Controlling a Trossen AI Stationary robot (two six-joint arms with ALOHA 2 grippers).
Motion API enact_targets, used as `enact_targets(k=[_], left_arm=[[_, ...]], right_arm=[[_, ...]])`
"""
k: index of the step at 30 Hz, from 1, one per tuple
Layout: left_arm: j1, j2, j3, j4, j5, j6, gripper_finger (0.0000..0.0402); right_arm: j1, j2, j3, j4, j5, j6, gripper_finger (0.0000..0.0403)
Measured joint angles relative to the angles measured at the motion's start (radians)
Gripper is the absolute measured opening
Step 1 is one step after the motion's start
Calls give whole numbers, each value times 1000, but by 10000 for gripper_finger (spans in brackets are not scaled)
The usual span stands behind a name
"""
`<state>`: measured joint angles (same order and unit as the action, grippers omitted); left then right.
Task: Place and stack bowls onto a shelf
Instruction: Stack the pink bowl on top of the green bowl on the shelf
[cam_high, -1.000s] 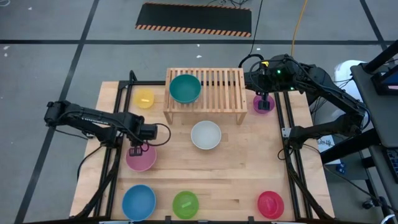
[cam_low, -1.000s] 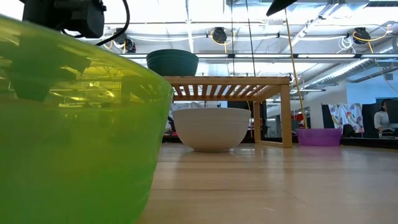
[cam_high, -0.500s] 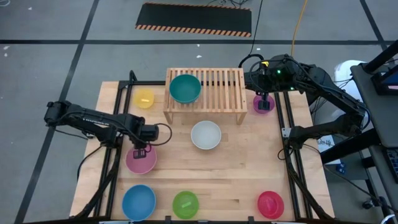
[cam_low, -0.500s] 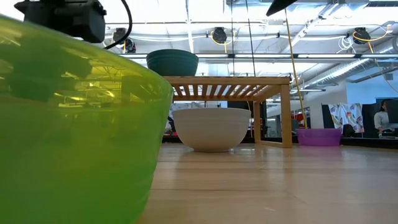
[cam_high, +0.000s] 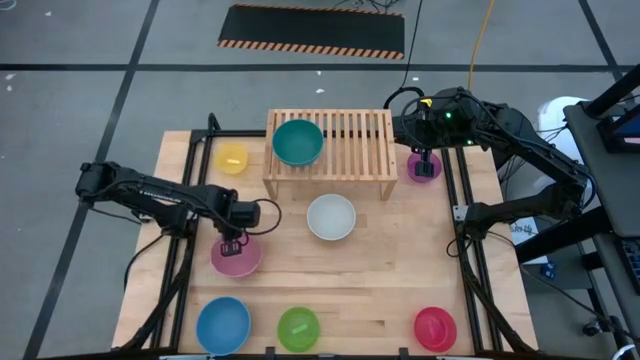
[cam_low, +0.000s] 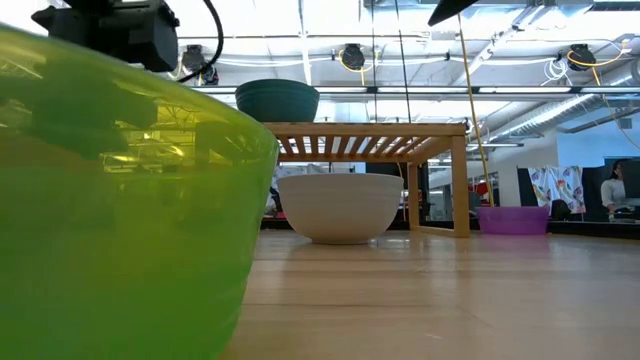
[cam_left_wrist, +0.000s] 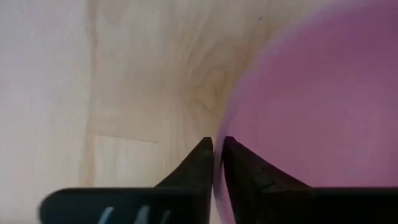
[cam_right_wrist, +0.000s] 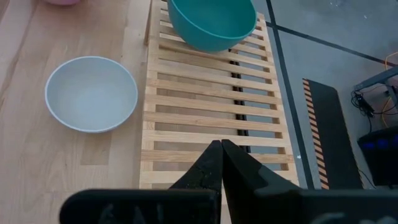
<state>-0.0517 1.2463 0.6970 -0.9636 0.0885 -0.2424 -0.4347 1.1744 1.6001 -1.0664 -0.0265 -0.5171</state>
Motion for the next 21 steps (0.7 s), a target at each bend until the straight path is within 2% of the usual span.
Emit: enact_targets(k=[2, 10, 14, 17, 21], left_arm=[[1, 19, 5, 6, 21, -5, 14], [10, 24, 15, 74, 81, -78, 11], [14, -16, 74, 68, 50, -101, 10], [13, -42, 149, 14, 27, -97, 10], [13, -44, 295, -165, -22, -95, 10]], right_arm=[[0, 0, 0, 0, 0, 0, 0], [0, 0, 0, 0, 0, 0, 0], [0, 0, 0, 0, 0, -12, 0], [0, 0, 0, 0, 0, -23, 0], [0, 0, 0, 0, 0, -27, 0]])
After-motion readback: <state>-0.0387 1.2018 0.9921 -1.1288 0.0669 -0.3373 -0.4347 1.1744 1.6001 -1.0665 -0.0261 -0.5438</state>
